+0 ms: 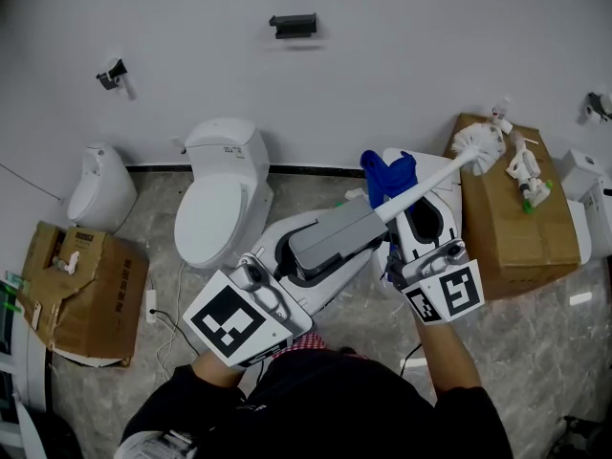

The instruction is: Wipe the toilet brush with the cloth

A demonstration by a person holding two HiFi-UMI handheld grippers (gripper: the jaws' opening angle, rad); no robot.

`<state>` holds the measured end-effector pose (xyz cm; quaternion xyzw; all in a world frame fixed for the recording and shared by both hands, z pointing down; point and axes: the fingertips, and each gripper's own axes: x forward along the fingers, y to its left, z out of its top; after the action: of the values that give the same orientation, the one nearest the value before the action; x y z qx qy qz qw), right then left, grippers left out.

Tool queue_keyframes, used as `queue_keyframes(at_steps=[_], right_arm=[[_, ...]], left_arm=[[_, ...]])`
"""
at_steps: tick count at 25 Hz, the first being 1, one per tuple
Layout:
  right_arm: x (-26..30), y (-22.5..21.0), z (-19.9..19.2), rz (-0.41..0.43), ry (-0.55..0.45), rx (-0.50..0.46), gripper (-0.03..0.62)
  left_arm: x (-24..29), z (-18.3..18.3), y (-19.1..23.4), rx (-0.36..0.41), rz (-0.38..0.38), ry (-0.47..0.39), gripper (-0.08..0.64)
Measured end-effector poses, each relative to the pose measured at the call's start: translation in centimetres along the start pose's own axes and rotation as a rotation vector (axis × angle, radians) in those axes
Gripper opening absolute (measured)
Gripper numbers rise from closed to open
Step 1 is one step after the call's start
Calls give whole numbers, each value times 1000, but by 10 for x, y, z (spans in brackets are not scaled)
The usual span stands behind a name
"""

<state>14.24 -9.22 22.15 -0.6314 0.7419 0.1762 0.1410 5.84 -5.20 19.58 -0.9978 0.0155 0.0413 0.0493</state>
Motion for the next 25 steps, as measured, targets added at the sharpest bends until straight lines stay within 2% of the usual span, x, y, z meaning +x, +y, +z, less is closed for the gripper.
queue_keyframes(at_steps=[12,19,25], right_arm=[[-3,-10,0,-25,4,-4,67],[-5,-16,-1,-38,7,-5,67],[-6,-20,-1,-53,3,-4,67]], left_arm=[[0,1,0,12,-10,-20,178],[0,-1,0,-3,-11,-3,178],[-1,2,0,8,-15,-26,177]])
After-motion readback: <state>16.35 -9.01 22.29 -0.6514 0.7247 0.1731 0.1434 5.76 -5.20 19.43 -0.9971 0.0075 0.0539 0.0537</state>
